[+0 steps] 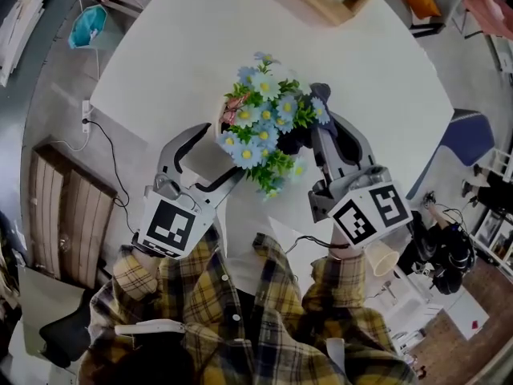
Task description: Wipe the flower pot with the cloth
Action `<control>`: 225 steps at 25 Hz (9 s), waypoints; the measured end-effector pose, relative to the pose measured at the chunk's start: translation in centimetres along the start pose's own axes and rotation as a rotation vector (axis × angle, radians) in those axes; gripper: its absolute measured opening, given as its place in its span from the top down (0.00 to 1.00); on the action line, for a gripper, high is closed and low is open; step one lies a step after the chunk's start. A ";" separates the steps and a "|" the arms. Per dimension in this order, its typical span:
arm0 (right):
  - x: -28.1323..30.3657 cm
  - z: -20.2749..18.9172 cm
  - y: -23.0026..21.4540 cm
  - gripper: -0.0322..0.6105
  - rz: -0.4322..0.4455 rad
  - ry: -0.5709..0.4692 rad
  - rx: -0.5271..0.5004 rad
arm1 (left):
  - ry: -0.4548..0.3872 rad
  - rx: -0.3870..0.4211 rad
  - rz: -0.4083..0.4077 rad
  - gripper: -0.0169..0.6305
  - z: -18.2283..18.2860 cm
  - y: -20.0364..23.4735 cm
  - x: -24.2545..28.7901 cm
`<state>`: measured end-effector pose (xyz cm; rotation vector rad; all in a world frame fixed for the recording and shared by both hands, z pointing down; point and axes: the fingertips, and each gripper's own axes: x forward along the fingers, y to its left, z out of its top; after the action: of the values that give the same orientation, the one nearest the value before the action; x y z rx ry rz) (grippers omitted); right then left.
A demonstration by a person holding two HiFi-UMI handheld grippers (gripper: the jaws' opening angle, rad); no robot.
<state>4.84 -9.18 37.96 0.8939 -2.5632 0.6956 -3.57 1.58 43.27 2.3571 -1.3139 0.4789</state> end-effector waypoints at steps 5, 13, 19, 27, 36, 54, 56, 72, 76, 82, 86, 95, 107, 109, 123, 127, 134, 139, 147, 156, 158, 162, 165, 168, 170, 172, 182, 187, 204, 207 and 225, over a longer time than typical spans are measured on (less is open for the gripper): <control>0.8 -1.2 -0.1 0.93 0.027 0.032 0.024 | -0.022 0.017 0.004 0.43 0.2 0.3 0.8; 2.1 -3.9 0.7 0.93 0.094 0.108 0.074 | -0.048 0.045 0.043 0.36 0.8 0.5 1.6; 3.0 -5.3 1.8 0.93 0.137 0.135 0.101 | -0.058 0.062 0.057 0.36 0.9 0.9 1.9; 3.4 -5.6 2.1 0.93 0.167 0.143 0.131 | -0.064 0.084 0.036 0.36 1.0 1.0 1.8; 4.3 -4.8 0.3 0.93 0.146 0.151 0.154 | -0.033 0.144 -0.084 0.36 1.7 1.6 3.0; 6.2 -3.4 -3.0 0.93 0.356 0.328 -0.040 | 0.101 0.373 -0.567 0.36 1.0 0.0 5.4; 6.1 -3.3 -3.2 0.93 0.406 0.356 -0.066 | 0.114 0.413 -0.635 0.36 1.1 -0.7 5.8; 4.3 -4.5 -2.6 0.93 0.686 0.526 -0.179 | 0.201 0.637 -0.969 0.36 1.3 -6.4 7.3; 4.7 -3.8 -2.8 0.93 0.660 0.516 -0.178 | 0.193 0.559 -0.913 0.36 1.8 -5.4 7.3; 4.1 -3.8 -2.5 0.93 0.610 0.486 -0.191 | 0.132 0.398 -0.627 0.36 0.7 -4.0 5.2; 4.2 -3.8 -3.1 0.93 0.587 0.464 -0.182 | 0.147 0.303 -0.457 0.36 -1.1 -5.1 4.5; 3.8 -4.3 -2.4 0.93 0.524 0.417 -0.163 | 0.096 0.076 -0.144 0.36 -1.1 -7.2 4.4; 2.9 -5.0 -3.1 0.93 0.530 0.425 -0.135 | 0.071 0.144 -0.213 0.36 0.3 -6.4 6.3; 2.3 -5.0 -3.6 0.93 0.529 0.422 -0.125 | 0.079 0.177 -0.264 0.36 0.5 -6.8 6.6; 2.8 -5.8 -3.9 0.93 0.536 0.419 -0.095 | 0.230 0.469 -0.685 0.36 0.2 -5.5 7.9; 3.3 -5.8 -4.4 0.93 0.528 0.409 -0.084 | 0.257 0.563 -0.823 0.36 0.2 -5.2 8.6; 2.4 -4.9 -6.8 0.93 0.530 0.410 -0.061 | 0.328 0.724 -1.065 0.36 1.7 -6.1 11.0; 2.6 -4.2 -7.1 0.93 0.506 0.423 -0.064 | 0.379 0.853 -1.235 0.36 2.4 -5.3 11.2; 2.9 -4.1 -7.4 0.93 0.463 0.407 -0.045 | 0.393 0.810 -1.234 0.36 2.5 -4.9 11.4; 2.7 -4.1 -7.8 0.93 0.400 0.370 -0.021 | 0.188 0.383 -0.736 0.36 2.9 -1.3 8.7; 2.6 -4.0 -7.6 0.93 0.384 0.365 -0.023 | 0.127 0.282 -0.597 0.36 2.3 -1.6 7.1; 2.2 -3.7 -7.6 0.93 0.372 0.361 -0.018 | 0.033 0.072 -0.391 0.36 1.5 -4.3 5.0; 2.4 -3.6 -7.8 0.93 0.363 0.365 -0.009 | -0.005 -0.008 -0.295 0.36 0.8 -6.2 4.9; 2.5 -3.7 -7.5 0.93 0.352 0.363 -0.003 | -0.072 -0.054 -0.224 0.36 1.1 -7.3 5.1; 2.4 -3.7 -7.2 0.93 0.350 0.358 -0.002 | -0.100 -0.064 -0.183 0.36 1.4 -7.6 5.5; 2.1 -3.6 -7.2 0.93 0.350 0.353 0.000 | -0.112 -0.059 -0.156 0.36 1.7 -7.7 6.0; 1.5 -3.8 -7.2 0.93 0.394 0.360 0.007 | -0.056 0.088 -0.168 0.37 1.4 -8.7 7.9; 1.5 -4.0 -8.0 0.93 0.425 0.381 0.010 | -0.025 0.161 -0.256 0.40 1.5 -7.7 8.6; 2.8 -4.9 -6.4 0.93 0.543 0.475 -0.018 | 0.162 0.559 -0.843 0.41 0.6 -4.3 8.1; 3.1 -4.9 -5.9 0.93 0.580 0.491 -0.017 | 0.194 0.633 -0.954 0.41 0.6 -4.4 8.1; 2.2 -5.9 -6.1 0.93 0.672 0.515 -0.013 | 0.255 0.654 -1.057 0.41 0.8 -6.3 10.2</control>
<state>8.08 -11.21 45.86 -0.1845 -2.3447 0.9316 7.04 -3.22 46.35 2.9089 0.3479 0.8667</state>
